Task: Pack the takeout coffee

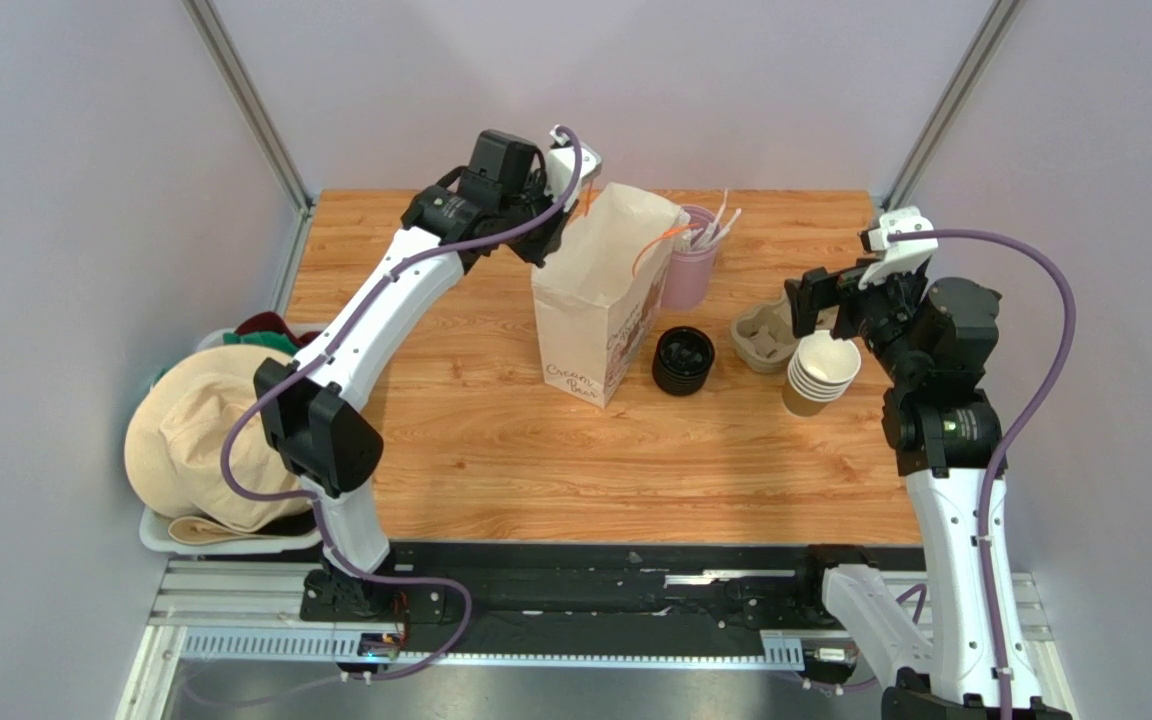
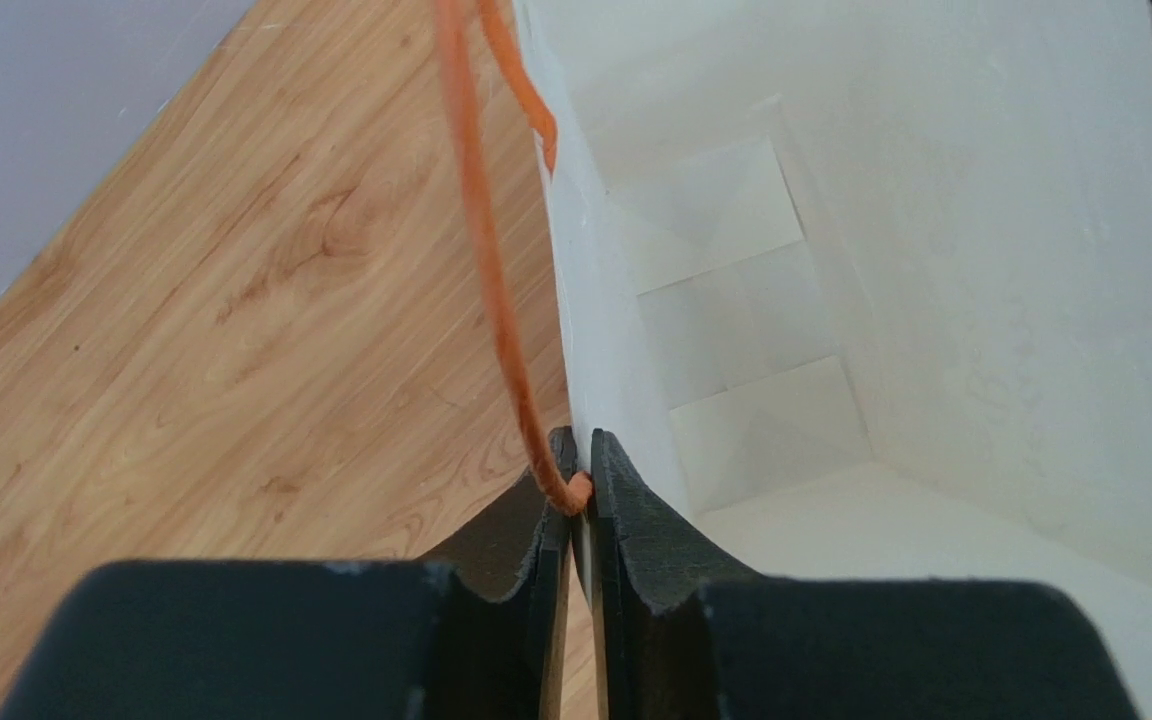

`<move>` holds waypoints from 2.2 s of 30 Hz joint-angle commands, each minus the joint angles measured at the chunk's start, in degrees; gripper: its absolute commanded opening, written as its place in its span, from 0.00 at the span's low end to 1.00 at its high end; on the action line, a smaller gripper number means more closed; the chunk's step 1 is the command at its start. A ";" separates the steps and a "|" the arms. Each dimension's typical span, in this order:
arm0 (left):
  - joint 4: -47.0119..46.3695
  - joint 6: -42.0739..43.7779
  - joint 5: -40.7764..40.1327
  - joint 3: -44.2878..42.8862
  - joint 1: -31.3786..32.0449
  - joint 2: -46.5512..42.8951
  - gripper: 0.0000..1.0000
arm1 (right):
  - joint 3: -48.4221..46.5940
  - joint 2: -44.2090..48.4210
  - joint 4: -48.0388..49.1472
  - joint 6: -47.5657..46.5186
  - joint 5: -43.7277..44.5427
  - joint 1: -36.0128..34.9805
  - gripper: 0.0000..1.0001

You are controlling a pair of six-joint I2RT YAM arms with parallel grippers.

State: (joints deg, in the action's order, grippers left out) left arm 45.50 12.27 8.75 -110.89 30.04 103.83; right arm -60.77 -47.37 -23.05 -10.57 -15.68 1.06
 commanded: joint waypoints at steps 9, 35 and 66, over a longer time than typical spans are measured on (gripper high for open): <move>0.21 2.49 -12.61 10.24 0.37 -11.53 0.00 | 0.30 1.06 2.57 -0.68 0.13 0.17 0.98; 3.20 -0.85 -20.09 20.54 -2.88 -25.25 0.41 | -2.59 -3.59 -0.85 -3.58 0.99 0.17 0.98; 1.35 5.66 -16.14 31.70 -8.33 -49.34 0.91 | -57.76 -58.30 -47.86 -4.46 22.18 -8.71 0.95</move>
State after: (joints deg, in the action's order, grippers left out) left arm 48.34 17.10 -8.73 -78.74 22.37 55.94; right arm -105.54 -95.00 -58.61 -16.40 2.09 -7.70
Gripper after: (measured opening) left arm 0.903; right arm 0.963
